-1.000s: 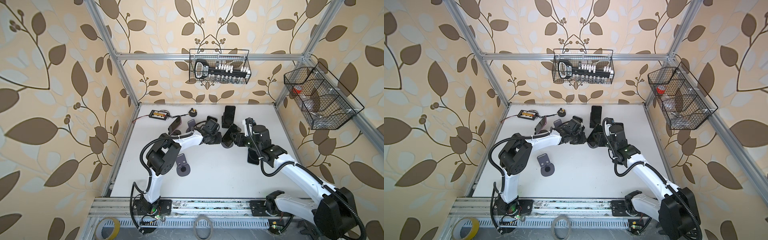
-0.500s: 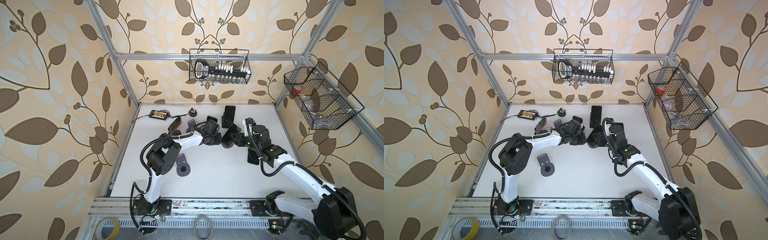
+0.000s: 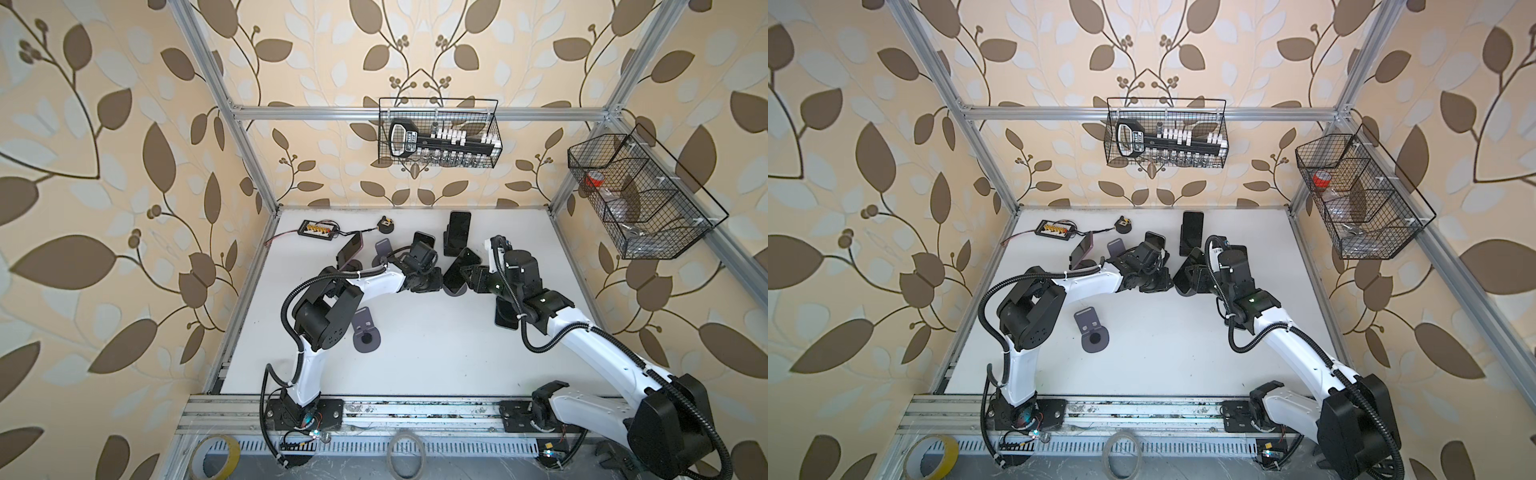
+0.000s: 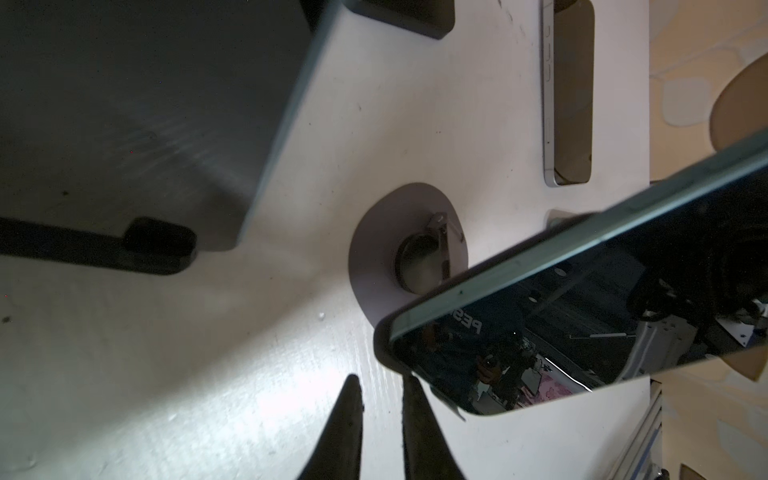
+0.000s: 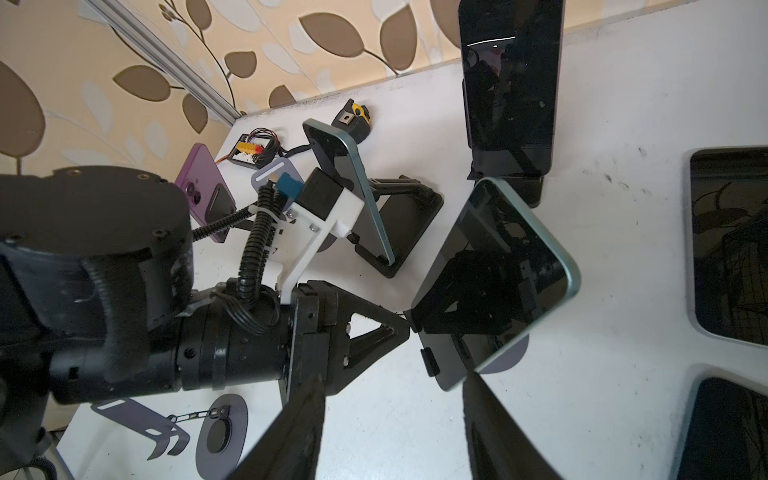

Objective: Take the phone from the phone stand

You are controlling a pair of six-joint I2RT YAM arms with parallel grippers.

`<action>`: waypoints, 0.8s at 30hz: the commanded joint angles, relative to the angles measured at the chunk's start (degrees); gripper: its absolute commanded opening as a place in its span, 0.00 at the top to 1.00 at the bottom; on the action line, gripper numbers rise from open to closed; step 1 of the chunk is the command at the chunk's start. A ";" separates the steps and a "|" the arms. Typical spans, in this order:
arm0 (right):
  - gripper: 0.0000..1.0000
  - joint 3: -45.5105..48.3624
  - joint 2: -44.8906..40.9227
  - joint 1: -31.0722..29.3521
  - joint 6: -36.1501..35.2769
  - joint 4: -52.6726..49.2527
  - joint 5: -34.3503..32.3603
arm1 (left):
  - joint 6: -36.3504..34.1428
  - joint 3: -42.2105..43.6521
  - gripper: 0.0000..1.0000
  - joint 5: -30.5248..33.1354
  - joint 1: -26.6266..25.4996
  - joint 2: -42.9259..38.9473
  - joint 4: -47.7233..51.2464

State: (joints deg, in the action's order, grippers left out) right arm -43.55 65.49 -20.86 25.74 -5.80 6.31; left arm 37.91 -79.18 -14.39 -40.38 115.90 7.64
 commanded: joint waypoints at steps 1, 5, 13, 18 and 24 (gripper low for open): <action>0.46 0.29 0.69 0.20 0.47 0.49 0.98 | 0.75 1.22 0.81 -0.90 0.65 -1.11 -0.78; 0.46 0.22 0.69 0.16 0.47 0.23 0.29 | 0.82 1.43 0.81 -1.02 0.65 -1.44 -1.13; 0.56 -0.46 0.36 4.38 0.70 -3.43 -2.12 | -0.39 2.07 0.81 0.49 0.65 -4.68 -0.70; 0.63 -0.23 1.24 8.36 1.10 -3.39 3.16 | -2.16 1.61 0.81 1.93 0.65 -6.43 0.22; 0.60 -0.14 2.26 8.42 0.95 -3.69 3.53 | -3.81 -0.83 0.78 2.16 0.65 -5.40 1.41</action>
State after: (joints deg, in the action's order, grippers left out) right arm -43.55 67.07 -12.51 26.79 -8.54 8.32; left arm 36.12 -77.78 -13.19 -40.05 112.97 8.25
